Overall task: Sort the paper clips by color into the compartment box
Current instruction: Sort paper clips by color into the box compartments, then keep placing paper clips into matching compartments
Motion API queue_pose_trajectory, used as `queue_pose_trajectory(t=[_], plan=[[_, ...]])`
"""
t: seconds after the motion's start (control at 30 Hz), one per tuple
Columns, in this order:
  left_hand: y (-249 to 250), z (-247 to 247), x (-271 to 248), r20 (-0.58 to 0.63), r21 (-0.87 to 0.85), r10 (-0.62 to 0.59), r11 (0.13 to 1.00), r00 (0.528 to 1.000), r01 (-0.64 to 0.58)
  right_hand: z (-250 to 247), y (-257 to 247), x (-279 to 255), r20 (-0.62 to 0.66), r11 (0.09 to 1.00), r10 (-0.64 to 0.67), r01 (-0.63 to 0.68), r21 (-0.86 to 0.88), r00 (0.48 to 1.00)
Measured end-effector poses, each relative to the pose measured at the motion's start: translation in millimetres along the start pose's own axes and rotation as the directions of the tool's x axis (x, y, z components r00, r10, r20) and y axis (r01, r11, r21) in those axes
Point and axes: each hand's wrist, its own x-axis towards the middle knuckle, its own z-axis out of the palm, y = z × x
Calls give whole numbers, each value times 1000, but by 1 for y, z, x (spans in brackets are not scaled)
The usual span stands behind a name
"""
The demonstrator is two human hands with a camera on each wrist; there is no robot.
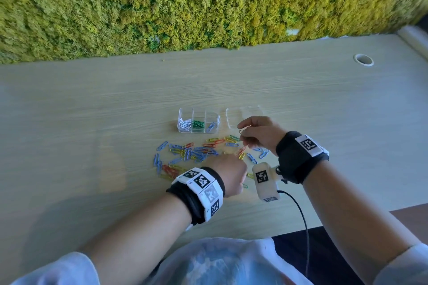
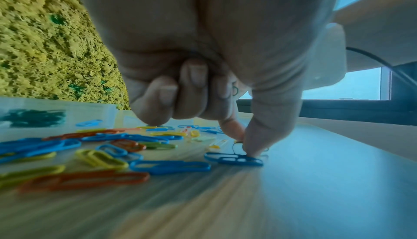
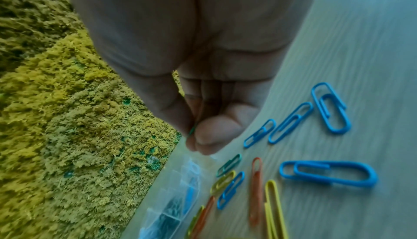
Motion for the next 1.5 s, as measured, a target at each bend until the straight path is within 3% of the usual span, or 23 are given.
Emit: queue_pose_trajectory(t=[0.07, 0.13, 0.23, 0.3, 0.37, 0.4, 0.43, 0.5, 0.67, 0.9, 1.07, 1.2, 1.3, 1.4, 1.5], plan=[[-1, 0, -1, -6, -74, 1, 997, 1000, -2, 0, -1, 1, -26, 998, 32, -31, 58, 999], [-4, 0, -4, -54, -266, -40, 964, 998, 25, 0, -3, 2, -53, 994, 69, -65, 83, 996], [-14, -5, -9, -112, -587, -151, 808, 982, 58, 2, -5, 7, -77, 995, 83, -87, -48, 994], [-23, -9, -13, -86, -788, -225, 612, 971, 72, 4, -6, 10, -75, 951, -1, -23, -310, 997], [-33, -15, -17, -58, -938, -267, 345, 962, 39, 6, -6, 13, -39, 735, -130, 70, -674, 991], [-37, -16, -19, -65, -961, -279, 277, 958, 15, 7, -7, 14, -18, 569, -167, 81, -818, 986], [-42, -18, -21, -80, -962, -291, 272, 953, 2, 8, -7, 16, -6, 423, -183, 74, -903, 983], [-50, -18, -24, -126, -939, -322, 344, 938, -8, 10, -5, 20, -8, 289, -190, 48, -956, 982], [-59, -16, -26, -232, -850, -378, 527, 896, 2, 11, -5, 23, 9, 198, -112, 31, -980, 994], [-65, -15, -23, -254, -759, -399, 647, 881, 74, 9, -10, 20, 49, 295, -164, 96, -951, 985], [-74, -23, -25, -182, -697, -439, 689, 880, 200, 23, -13, 25, 16, 264, -152, 57, -963, 988], [-84, -40, -32, -277, -573, -459, 784, 844, 239, 25, -17, 25, 3, 275, -66, 22, -961, 998], [-94, -49, -27, -331, -462, -423, 852, 843, 246, 21, -19, 25, 9, 358, -68, 32, -933, 998], [-99, -56, -12, -368, -339, -378, 905, 850, 255, 12, -20, 21, -43, 668, -61, 8, -745, 997], [-99, -62, 4, -350, -198, -314, 946, 882, 259, 5, -15, 16, -47, 809, -50, 12, -587, 998]])
